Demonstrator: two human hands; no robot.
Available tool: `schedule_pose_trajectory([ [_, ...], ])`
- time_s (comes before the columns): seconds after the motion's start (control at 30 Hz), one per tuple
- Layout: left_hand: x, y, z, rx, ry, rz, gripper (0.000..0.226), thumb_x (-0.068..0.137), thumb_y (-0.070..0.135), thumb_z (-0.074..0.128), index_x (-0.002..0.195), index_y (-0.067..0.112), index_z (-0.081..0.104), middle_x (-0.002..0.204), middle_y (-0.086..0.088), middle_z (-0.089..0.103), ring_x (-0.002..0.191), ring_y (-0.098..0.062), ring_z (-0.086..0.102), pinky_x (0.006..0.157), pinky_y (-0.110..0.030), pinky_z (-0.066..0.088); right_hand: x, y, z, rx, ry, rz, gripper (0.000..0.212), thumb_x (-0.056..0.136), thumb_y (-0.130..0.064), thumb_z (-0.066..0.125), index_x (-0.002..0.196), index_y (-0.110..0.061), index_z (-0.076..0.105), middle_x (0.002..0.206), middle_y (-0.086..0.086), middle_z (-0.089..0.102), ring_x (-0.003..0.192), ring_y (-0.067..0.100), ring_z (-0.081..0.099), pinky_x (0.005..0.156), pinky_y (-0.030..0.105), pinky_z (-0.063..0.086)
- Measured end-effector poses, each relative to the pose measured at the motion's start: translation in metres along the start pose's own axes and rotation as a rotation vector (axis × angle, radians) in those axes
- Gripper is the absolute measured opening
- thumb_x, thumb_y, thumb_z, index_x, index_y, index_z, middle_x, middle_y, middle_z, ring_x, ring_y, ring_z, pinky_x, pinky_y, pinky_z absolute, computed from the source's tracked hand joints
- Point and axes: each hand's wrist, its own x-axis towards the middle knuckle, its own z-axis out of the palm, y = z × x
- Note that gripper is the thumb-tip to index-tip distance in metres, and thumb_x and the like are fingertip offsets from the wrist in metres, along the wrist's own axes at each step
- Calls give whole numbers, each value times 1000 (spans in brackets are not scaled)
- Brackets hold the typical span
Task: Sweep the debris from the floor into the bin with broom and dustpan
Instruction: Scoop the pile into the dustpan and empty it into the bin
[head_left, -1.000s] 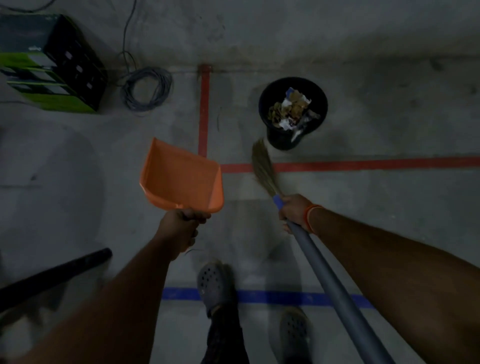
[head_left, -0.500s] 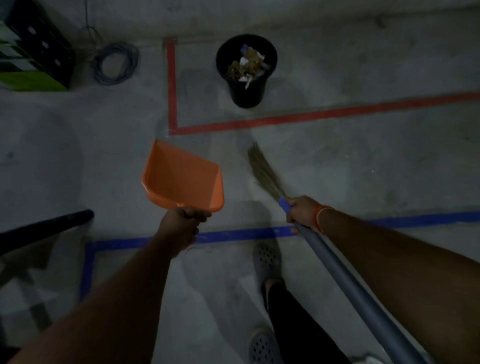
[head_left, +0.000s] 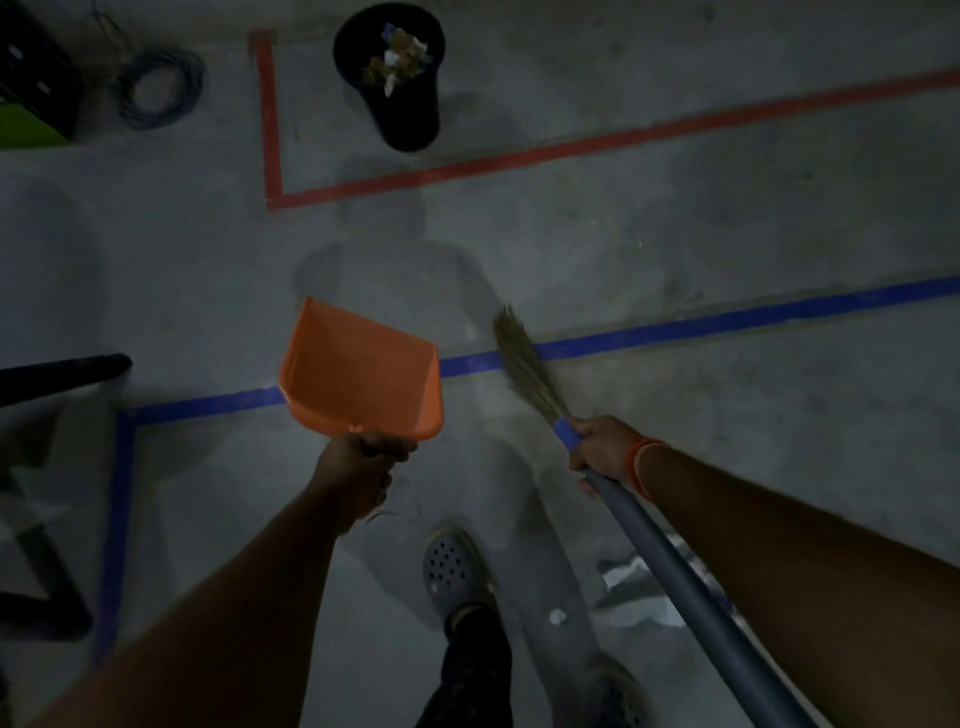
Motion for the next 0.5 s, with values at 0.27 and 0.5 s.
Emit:
schedule_pose_trajectory([
  [0.27,-103,-60,97,47,-50,13,30,94,-14,41,99,-5,69,54,-2,58,38,-10,41,36,-22,31,-83,141,-32,131,-19,12,53,89,11,46,137,-10,49,87,24,58,47,24,49,35,21,42],
  [0.5,-169,-119,138,85,-62,34,33,94,-13,41,93,0,71,45,9,55,41,-11,41,38,-21,30,-119,250,-26,204,-21,22,58,95,5,44,147,-20,38,81,17,55,45,23,47,40,25,36],
])
